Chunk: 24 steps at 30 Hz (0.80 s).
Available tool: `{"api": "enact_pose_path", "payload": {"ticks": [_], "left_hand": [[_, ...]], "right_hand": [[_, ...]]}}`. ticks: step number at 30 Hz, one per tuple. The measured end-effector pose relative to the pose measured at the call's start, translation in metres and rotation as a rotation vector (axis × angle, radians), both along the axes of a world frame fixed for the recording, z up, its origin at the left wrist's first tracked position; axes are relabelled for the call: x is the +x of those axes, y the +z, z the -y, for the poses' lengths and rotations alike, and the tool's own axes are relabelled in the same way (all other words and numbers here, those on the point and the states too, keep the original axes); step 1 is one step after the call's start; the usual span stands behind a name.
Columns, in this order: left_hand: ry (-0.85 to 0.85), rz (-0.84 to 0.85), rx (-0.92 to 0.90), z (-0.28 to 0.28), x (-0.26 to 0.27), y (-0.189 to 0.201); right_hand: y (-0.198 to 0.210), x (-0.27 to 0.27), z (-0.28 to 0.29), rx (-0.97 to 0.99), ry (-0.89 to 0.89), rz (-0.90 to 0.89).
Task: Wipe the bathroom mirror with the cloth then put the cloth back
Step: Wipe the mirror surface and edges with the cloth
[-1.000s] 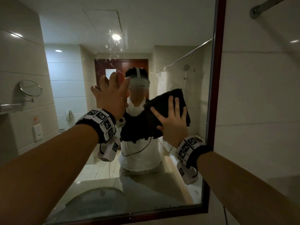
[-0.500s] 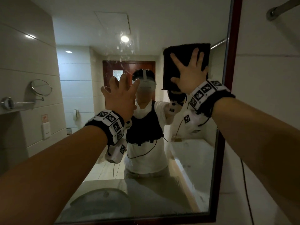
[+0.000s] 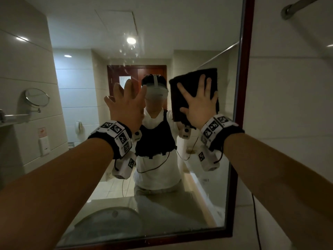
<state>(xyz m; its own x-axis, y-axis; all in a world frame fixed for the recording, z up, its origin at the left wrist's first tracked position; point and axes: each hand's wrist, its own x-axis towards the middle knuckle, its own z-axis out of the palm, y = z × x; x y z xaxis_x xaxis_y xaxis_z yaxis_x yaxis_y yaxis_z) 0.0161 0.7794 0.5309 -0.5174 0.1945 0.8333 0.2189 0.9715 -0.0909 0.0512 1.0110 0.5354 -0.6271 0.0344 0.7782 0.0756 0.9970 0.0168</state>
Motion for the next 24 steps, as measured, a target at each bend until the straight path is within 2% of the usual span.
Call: {"api": "enact_pose_path", "payload": {"ticks": [8, 12, 18, 24], "left_hand": [[0.041, 0.047, -0.011, -0.004, 0.007, 0.001], [0.028, 0.091, 0.007, -0.006, 0.015, -0.005], [0.01, 0.09, -0.054, -0.006, 0.013, -0.035], [-0.001, 0.042, -0.05, -0.006, 0.006, -0.039]], "right_hand": [[-0.079, 0.008, -0.007, 0.078, -0.041, 0.178], [-0.091, 0.012, -0.009, 0.087, -0.049, 0.183], [-0.044, 0.006, -0.003, 0.028, -0.01, 0.149], [0.025, -0.005, 0.011, -0.031, 0.012, 0.015]]}}
